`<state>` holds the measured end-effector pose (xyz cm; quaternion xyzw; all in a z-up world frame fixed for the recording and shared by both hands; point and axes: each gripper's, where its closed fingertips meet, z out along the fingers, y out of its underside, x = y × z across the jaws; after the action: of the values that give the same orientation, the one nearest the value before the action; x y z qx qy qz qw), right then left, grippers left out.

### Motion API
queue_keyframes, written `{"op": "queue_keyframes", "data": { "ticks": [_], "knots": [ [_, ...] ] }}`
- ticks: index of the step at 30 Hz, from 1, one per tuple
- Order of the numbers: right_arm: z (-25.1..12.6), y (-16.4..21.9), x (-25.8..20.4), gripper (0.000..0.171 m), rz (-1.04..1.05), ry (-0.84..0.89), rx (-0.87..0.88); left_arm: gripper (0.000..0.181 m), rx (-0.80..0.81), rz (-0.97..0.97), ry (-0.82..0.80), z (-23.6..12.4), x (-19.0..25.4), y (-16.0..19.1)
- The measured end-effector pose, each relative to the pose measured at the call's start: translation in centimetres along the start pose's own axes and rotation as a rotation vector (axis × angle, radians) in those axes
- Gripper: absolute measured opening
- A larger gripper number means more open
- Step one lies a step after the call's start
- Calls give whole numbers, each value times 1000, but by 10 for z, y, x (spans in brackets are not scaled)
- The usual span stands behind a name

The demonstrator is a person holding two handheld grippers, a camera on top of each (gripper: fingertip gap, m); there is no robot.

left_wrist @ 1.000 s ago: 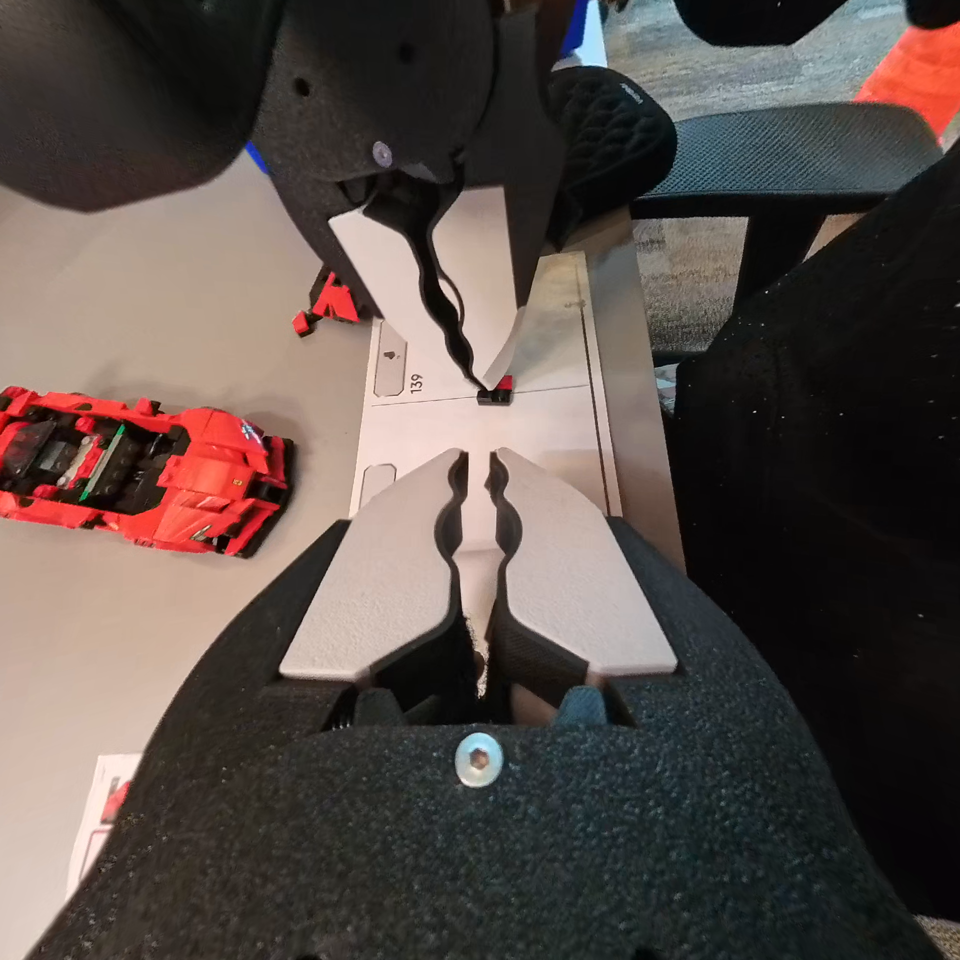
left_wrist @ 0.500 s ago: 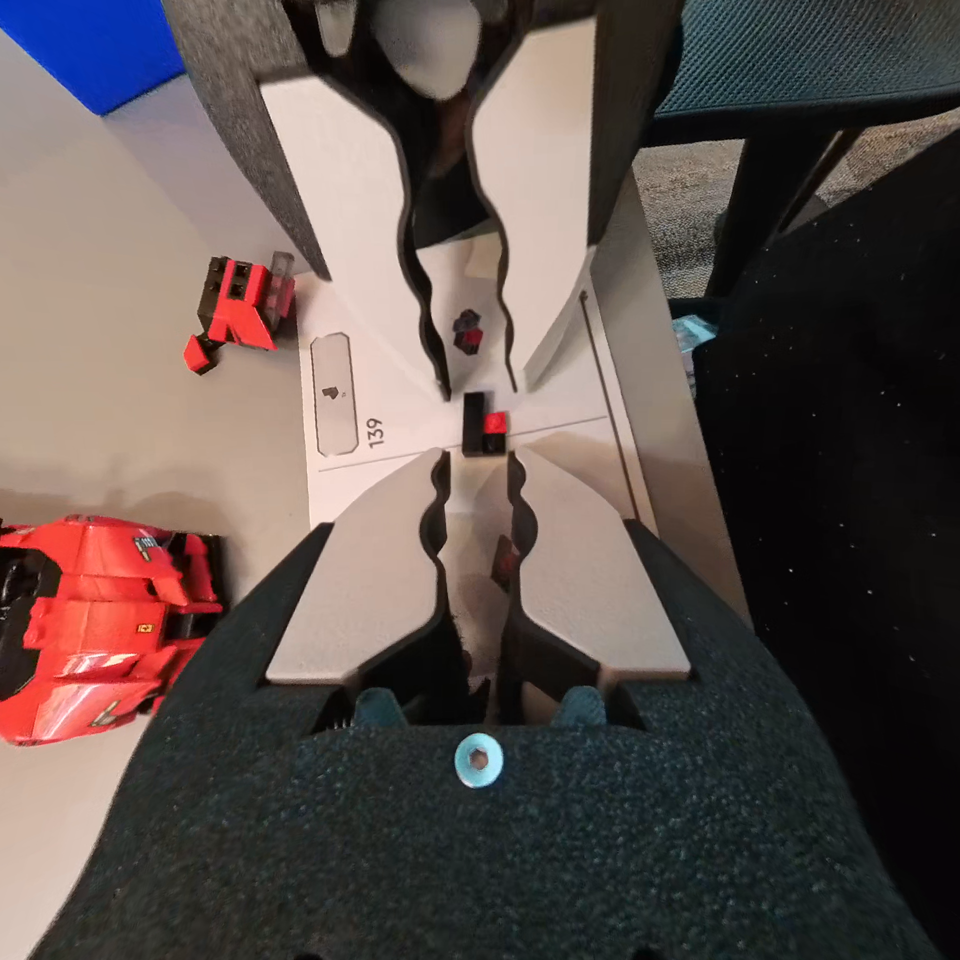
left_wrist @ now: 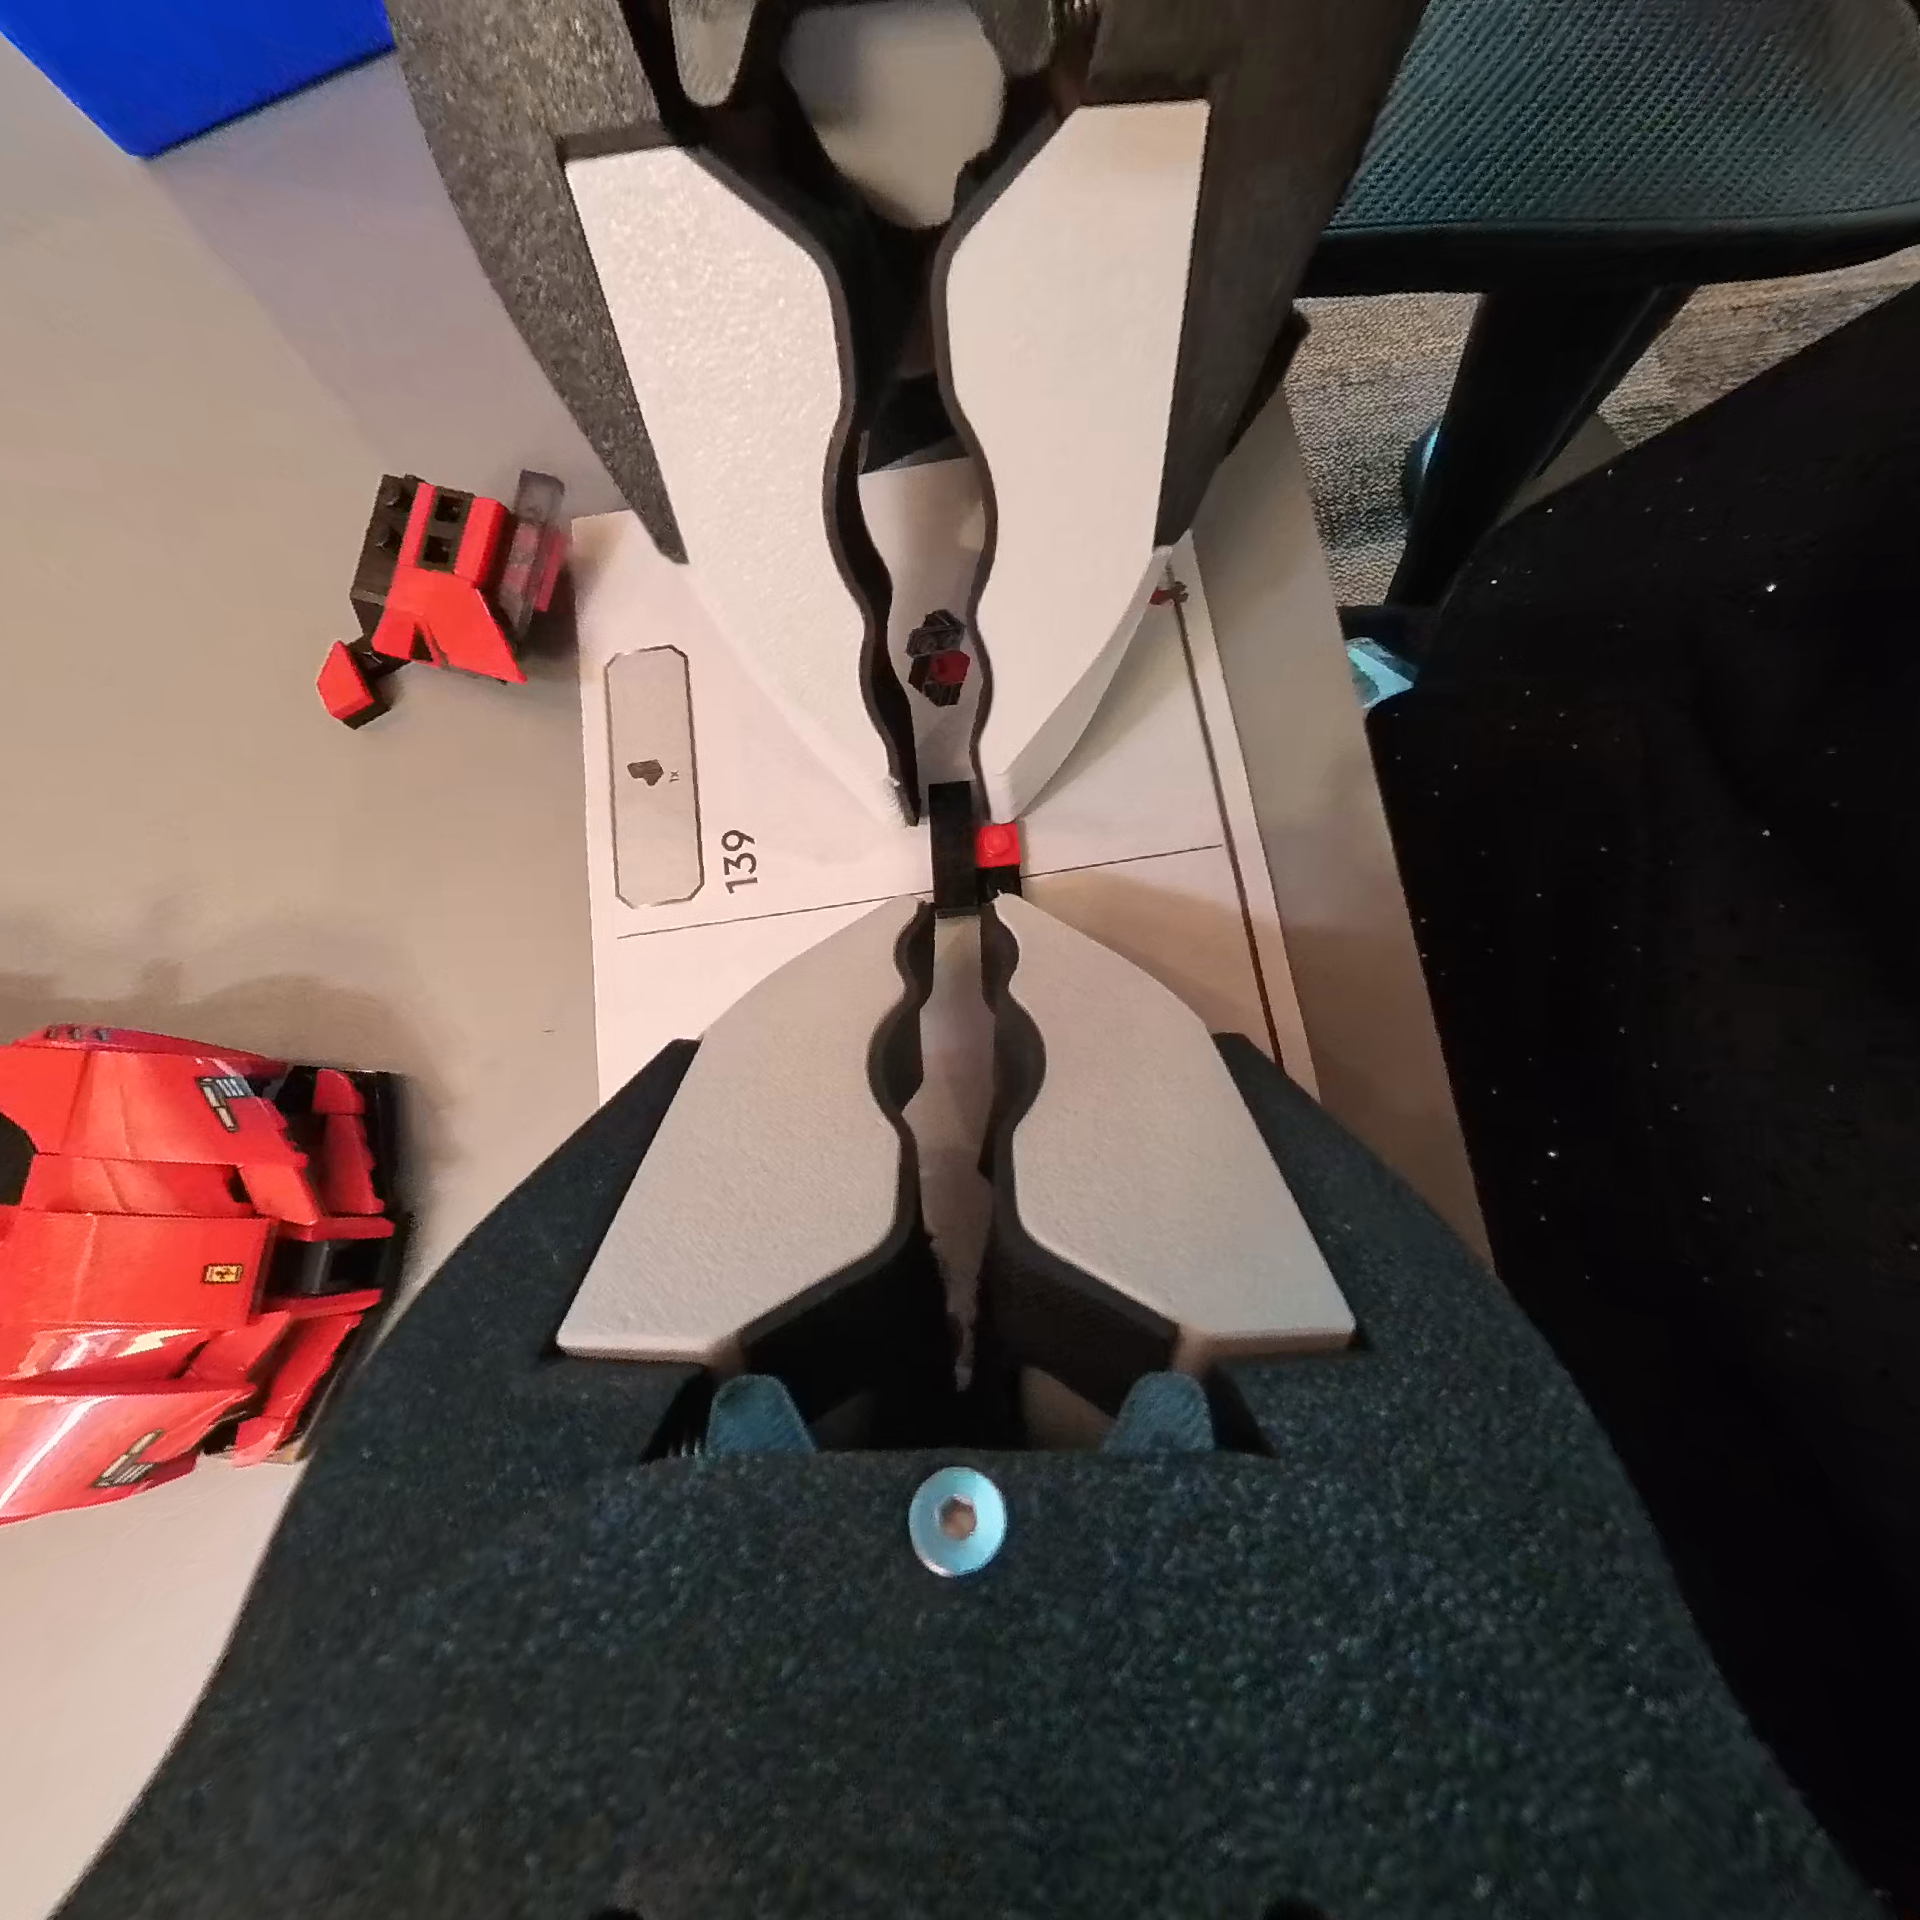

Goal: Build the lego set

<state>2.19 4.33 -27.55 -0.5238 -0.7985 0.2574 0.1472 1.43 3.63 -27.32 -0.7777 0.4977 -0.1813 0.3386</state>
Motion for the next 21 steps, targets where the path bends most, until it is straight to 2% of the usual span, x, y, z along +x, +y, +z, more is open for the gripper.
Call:
{"op": "queue_keyframes", "data": {
  "ticks": [5, 8, 11, 21],
  "knots": [
    [0, 0, 0, 11, 12, 10, 18, 8, 6, -6, 8, 0, 1, 0],
    [-3, 2, -2, 15, 6, -32, 15, 11, -6, -4, 12, -1, 1, 1],
    [-10, -2, 1, 12, 11, -57, 49, 12, 15, 4, 16, -4, 2, -1],
    [-2, 0, 1, 8, -86, -83, -13, 22, -9, 1, 48, 0, 4, 1]
  ]
}}
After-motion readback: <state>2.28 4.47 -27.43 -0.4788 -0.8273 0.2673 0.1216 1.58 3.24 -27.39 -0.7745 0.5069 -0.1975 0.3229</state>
